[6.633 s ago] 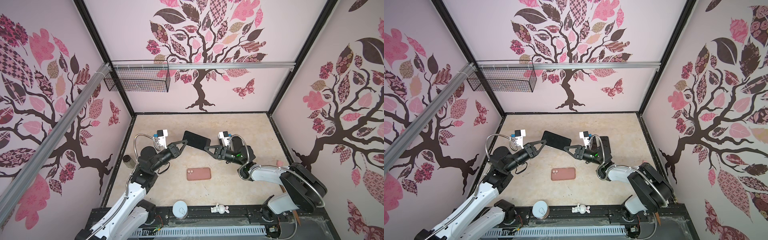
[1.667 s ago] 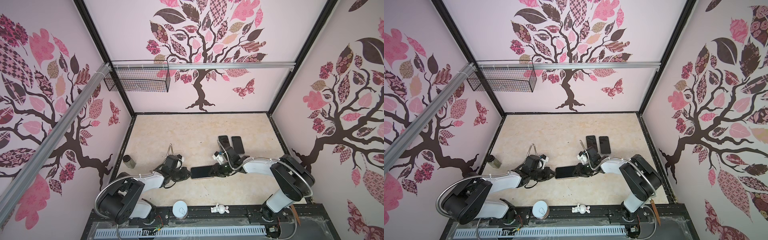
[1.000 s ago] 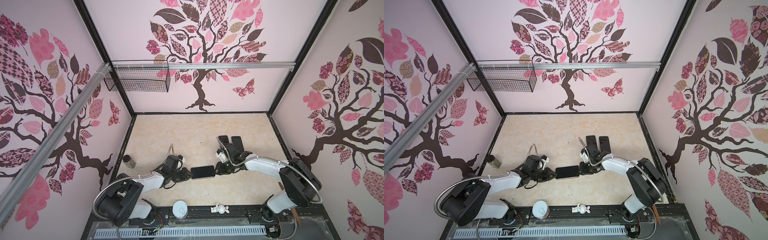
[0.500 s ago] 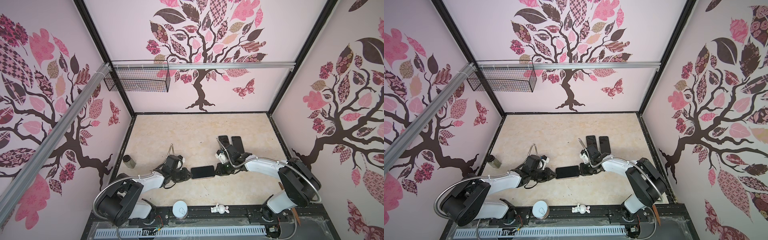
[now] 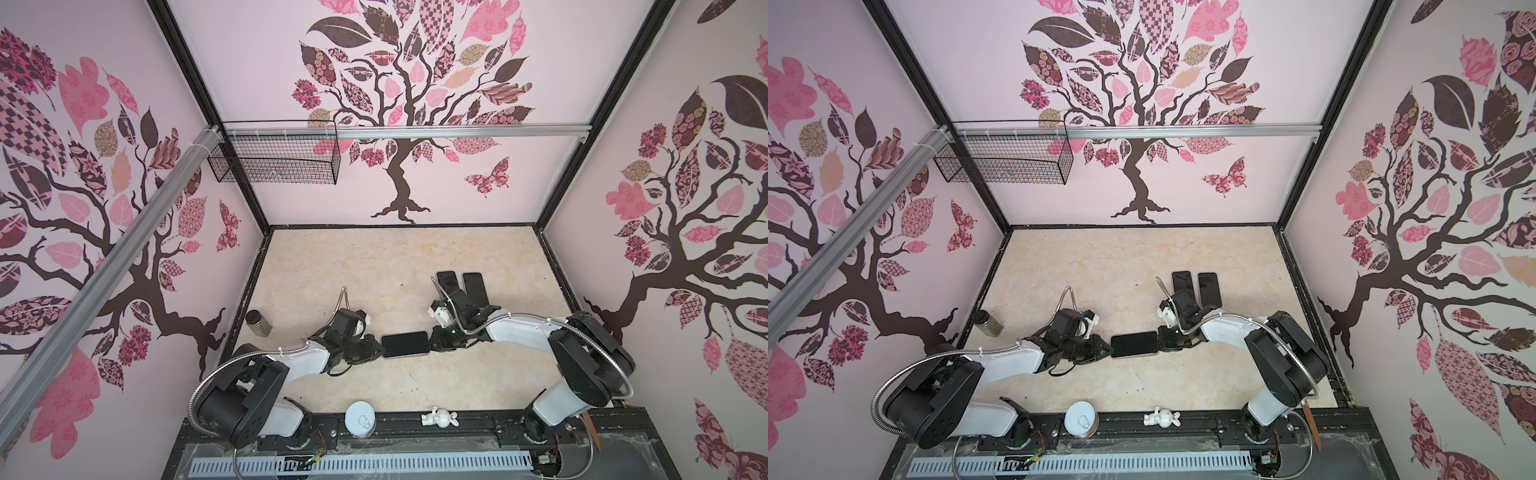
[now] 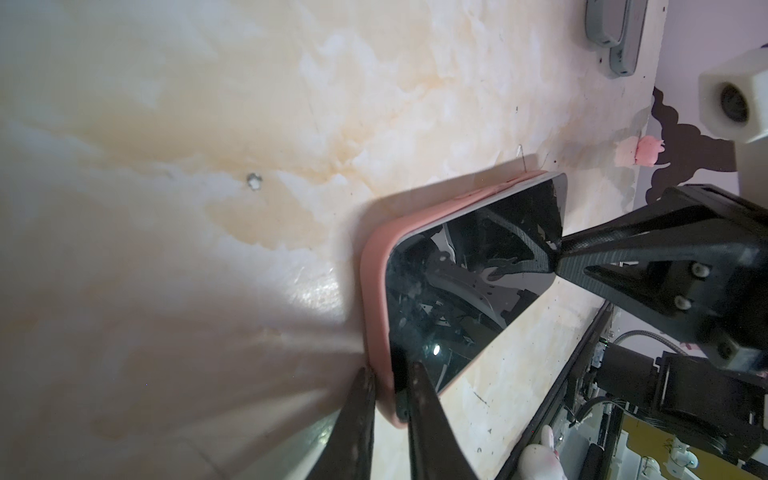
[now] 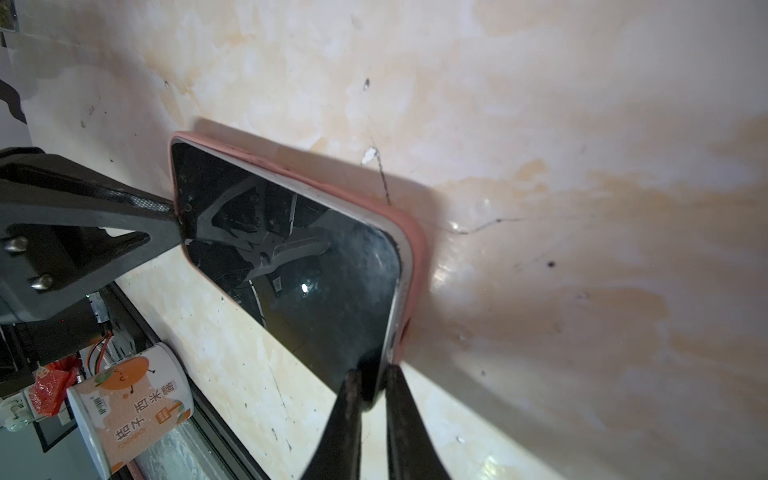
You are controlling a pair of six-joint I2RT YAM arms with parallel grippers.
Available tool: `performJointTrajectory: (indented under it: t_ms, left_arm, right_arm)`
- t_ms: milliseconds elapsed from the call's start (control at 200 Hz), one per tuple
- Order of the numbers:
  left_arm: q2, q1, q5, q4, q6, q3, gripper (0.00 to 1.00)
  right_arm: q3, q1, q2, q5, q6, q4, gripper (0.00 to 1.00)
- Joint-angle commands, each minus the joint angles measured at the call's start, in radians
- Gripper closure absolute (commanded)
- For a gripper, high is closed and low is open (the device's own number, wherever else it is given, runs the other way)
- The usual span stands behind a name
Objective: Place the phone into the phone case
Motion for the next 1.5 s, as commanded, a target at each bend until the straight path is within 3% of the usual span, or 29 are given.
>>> performJointTrajectory:
  t_ms: [0, 685, 1495]
  left_arm:
    - [0.034, -0.007, 0.0, 0.004, 0.016, 0.014, 0.82]
    - [0.037, -0.007, -0.007, 0.017, 0.002, 0.003, 0.83]
    - [-0.008, -0.007, -0.071, 0.017, -0.033, -0.015, 0.86]
  right_arm:
    - [-0.007, 0.046, 0.074, 0.008, -0.015, -0.01, 0.86]
    - [0.006, 0.128, 0.257, 0.16, -0.037, -0.031, 0.87]
    - [-0.033, 0.143, 0.324, 0.331, -0.011, -0.011, 0.87]
